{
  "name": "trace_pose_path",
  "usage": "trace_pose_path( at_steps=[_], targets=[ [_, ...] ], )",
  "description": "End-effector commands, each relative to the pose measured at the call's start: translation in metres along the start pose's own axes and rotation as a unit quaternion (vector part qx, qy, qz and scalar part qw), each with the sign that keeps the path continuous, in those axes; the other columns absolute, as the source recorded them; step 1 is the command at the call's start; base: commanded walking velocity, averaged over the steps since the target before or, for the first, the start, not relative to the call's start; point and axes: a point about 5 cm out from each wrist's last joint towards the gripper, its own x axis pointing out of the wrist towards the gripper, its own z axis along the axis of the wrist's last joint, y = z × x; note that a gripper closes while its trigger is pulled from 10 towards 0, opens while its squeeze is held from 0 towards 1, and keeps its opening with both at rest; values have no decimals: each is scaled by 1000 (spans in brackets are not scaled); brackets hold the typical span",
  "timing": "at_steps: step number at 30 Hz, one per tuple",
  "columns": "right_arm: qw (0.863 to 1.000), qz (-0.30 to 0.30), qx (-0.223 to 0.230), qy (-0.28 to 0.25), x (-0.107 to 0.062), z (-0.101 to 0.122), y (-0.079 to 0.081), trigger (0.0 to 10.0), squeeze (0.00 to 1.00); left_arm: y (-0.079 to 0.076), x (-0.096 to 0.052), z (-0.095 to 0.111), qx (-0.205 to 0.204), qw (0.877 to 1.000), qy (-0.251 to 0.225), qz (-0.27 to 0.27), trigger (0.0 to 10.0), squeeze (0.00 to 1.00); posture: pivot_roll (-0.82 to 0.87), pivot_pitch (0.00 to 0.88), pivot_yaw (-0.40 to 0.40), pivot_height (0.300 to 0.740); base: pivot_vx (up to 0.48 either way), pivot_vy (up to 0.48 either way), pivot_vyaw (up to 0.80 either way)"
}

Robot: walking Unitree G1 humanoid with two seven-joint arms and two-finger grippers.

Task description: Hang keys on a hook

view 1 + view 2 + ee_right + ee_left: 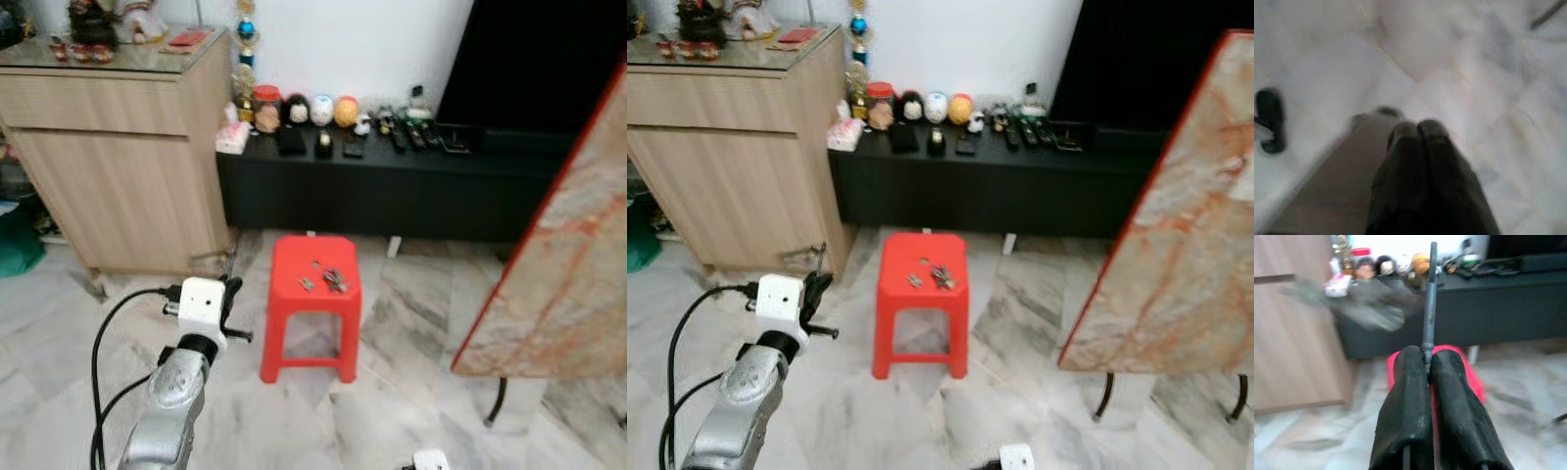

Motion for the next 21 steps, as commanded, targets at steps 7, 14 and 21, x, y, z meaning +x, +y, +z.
trace_pose_path(
  at_steps=[7, 14, 21],
  targets=[
    [1000, 1, -12, -11, 1, 7, 1, 10000, 0, 9, 2, 2, 11, 1000, 1, 7, 10000, 0, 26, 0, -61, 740, 0, -400, 379],
    [1000, -1, 4, -10, 1, 7, 1, 10000, 0, 9, 3, 1, 11, 1000, 2, 7, 10000, 0, 29, 0, -59, 740, 0, -403, 229],
    [1000, 1, 3, -11, 1, 9, 1, 10000, 0, 9, 4, 3, 11, 1000, 0, 7, 10000, 0, 29, 0, -61, 740, 0, -407, 0]
  ],
)
